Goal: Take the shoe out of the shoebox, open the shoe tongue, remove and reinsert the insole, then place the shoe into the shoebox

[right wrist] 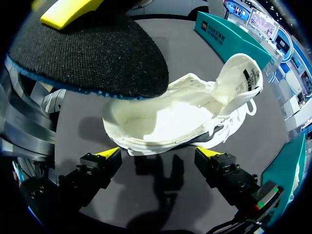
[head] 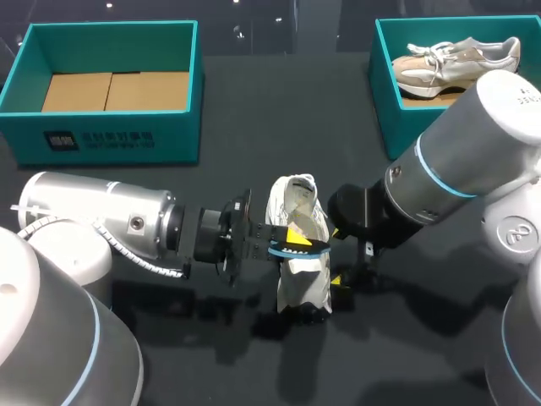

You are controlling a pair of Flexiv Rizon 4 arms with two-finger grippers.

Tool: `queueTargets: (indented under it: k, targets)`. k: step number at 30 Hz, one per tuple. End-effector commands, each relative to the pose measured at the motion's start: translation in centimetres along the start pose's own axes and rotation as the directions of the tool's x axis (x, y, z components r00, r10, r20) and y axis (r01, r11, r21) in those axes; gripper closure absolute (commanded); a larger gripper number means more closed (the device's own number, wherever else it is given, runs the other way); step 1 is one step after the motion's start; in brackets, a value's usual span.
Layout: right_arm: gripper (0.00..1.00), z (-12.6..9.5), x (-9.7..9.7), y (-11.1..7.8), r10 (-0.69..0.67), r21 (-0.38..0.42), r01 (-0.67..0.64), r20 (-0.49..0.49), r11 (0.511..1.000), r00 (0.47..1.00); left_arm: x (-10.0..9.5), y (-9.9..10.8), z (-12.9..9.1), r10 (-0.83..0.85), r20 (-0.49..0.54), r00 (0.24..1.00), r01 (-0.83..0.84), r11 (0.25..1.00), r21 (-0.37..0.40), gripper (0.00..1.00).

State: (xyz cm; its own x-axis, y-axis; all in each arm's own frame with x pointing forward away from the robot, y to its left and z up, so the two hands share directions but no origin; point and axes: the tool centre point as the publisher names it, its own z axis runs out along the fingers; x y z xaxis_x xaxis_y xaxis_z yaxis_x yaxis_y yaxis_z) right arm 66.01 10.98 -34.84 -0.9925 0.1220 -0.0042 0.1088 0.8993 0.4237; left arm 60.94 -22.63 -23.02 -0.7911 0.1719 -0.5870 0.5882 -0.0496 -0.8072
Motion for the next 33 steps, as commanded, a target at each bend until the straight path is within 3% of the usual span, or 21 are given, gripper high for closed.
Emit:
queueTargets:
  k: [1, 21, 26, 33]
  targets:
    - [0.00, 0.6, -0.3, -0.2, 0.002, -0.004, -0.002, -0.001, 1.000, 1.000, 0.0, 0.5, 0.4, 0.000, -0.003, 1.000, 0.000, 1.000, 0.006, 1.00]
    - [0.00, 0.6, -0.4, -0.6, -0.020, -0.042, 0.020, -0.006, 0.999, 1.000, 0.2, 1.4, 1.5, 0.006, -0.029, 1.000, -0.006, 1.000, 0.022, 1.00]
    - [0.00, 0.6, -0.4, -0.6, -0.020, -0.042, 0.020, -0.006, 0.999, 1.000, 0.5, 2.3, 2.3, 0.007, 0.023, 1.000, -0.009, 0.997, 0.079, 1.00]
    - [0.00, 0.6, -0.4, -0.6, -0.020, -0.042, 0.020, -0.006, 0.999, 1.000, 0.6, 2.5, 2.8, 0.007, 0.073, 0.997, -0.014, 0.996, 0.086, 1.00]
